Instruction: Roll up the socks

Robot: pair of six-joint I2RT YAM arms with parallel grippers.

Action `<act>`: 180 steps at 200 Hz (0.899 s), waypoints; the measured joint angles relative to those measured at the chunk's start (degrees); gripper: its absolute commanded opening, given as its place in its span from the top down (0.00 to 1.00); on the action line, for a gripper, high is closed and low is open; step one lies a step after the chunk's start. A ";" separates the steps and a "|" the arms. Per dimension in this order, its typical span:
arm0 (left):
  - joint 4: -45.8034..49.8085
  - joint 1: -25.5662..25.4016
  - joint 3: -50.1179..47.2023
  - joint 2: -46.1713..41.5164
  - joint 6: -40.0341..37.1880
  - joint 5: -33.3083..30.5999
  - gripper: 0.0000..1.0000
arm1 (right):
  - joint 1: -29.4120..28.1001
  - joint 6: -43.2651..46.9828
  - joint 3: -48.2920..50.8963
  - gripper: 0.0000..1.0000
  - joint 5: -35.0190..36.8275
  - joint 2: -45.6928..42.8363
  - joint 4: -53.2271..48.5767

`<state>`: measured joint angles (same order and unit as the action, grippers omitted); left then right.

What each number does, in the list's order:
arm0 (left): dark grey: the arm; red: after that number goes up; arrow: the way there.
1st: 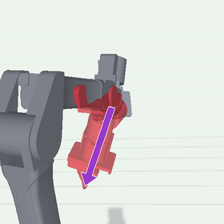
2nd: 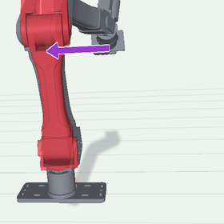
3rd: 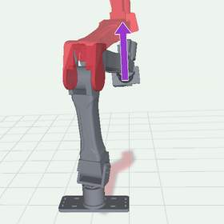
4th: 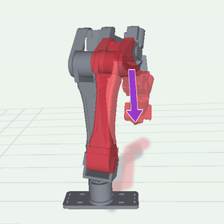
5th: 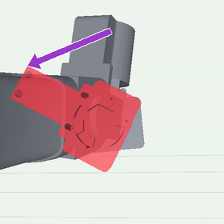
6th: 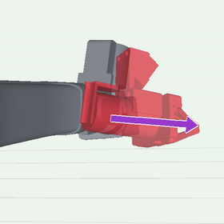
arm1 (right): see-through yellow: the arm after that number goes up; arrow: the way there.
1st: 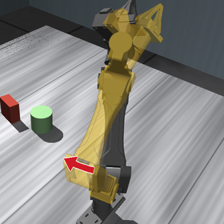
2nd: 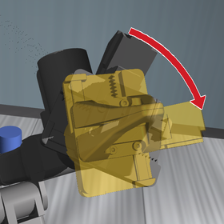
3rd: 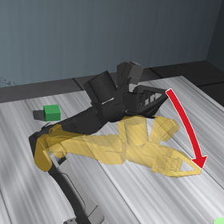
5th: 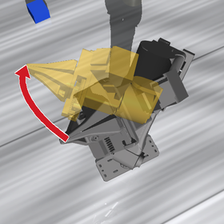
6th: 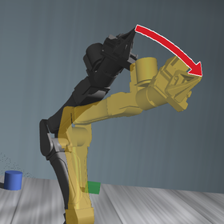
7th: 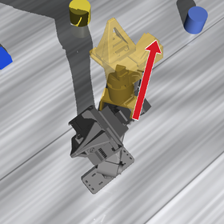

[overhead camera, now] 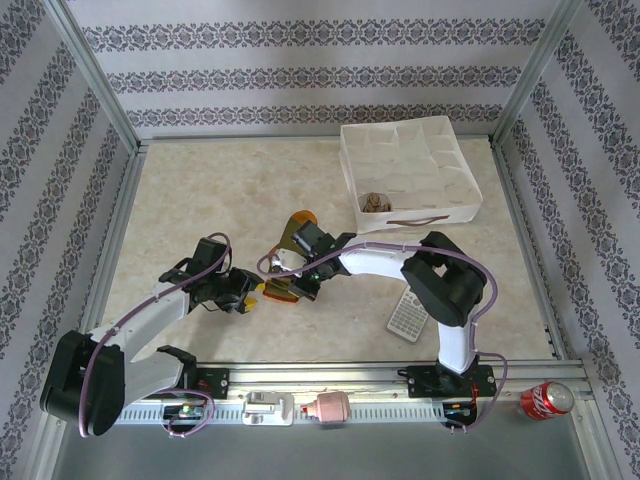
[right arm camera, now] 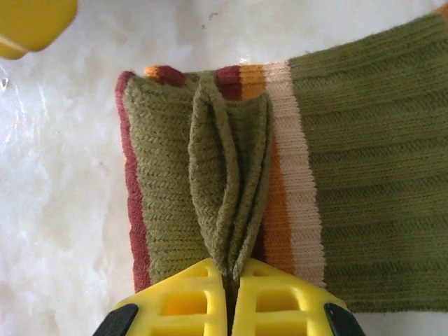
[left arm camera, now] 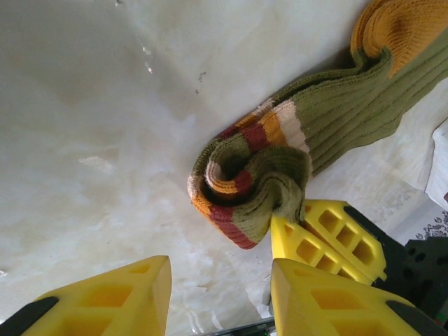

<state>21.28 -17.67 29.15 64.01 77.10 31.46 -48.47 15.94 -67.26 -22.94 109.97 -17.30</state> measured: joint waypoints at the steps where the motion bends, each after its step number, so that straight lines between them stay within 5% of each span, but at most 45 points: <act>1: 0.00 -0.02 0.00 0.00 0.00 0.02 0.59 | 0.00 -0.02 -0.04 1.00 0.00 0.02 -0.02; 105: -9.84 -4.11 -1.16 6.88 5.73 -2.84 0.48 | 0.37 -2.60 -1.40 1.00 -0.72 1.20 -0.28; 151: -14.56 -5.60 -1.16 12.63 8.09 -3.65 0.57 | 0.37 -2.82 -1.40 1.00 -1.14 1.36 -0.26; 180: -13.68 -5.60 -0.83 13.70 9.49 -3.87 0.77 | 0.37 -3.04 -1.27 1.00 -2.01 1.36 0.33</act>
<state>7.60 -23.27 28.32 77.71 86.59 27.59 -48.10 12.91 -68.53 -24.95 111.33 -16.97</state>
